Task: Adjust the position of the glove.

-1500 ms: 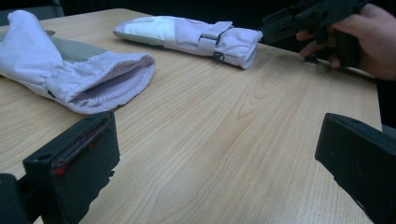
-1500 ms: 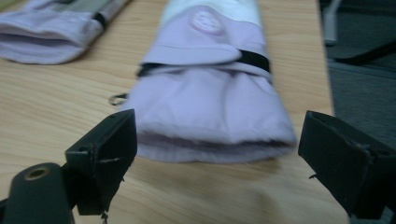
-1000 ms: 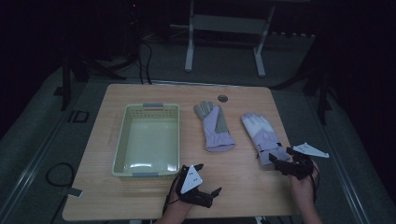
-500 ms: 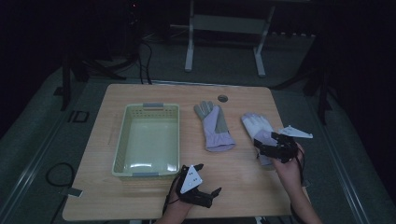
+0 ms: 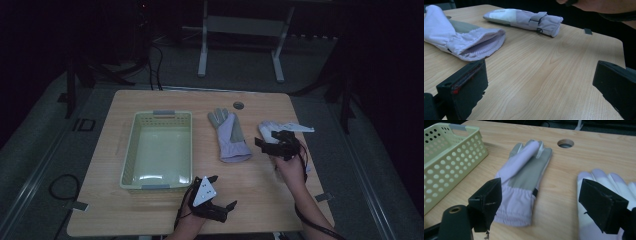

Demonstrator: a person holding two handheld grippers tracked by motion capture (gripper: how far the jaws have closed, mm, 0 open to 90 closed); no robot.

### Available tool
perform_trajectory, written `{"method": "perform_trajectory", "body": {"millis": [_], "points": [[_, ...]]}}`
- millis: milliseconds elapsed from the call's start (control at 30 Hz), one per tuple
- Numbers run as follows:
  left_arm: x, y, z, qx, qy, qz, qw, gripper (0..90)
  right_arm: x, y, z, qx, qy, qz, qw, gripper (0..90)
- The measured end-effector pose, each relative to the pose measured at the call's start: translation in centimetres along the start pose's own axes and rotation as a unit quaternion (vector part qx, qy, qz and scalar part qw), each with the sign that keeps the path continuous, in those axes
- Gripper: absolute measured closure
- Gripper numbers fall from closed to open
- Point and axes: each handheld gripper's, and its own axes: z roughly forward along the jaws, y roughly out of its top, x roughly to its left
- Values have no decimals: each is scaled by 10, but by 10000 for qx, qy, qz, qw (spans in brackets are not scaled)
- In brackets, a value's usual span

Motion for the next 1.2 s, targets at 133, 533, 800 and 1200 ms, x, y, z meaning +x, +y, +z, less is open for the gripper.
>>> {"method": "perform_trajectory", "body": {"millis": [133, 533, 800, 1200], "points": [[0, 0, 0, 5, -16, 19, 10000, 0, 7, 9, 14, -20, 84, -26, 10000, 206], [0, 0, 0, 14, -38, 25, 10000, 1, 22, 24, 58, 183, 280, -67, 9994, 273], [0, 0, 0, 23, -49, 5, 10000, 1, 28, 21, 98, 570, 346, -125, 9977, 320], [0, 0, 0, 27, -47, -2, 10000, 0, 18, 10, 135, 1077, 152, 28, 9941, 434]]}}
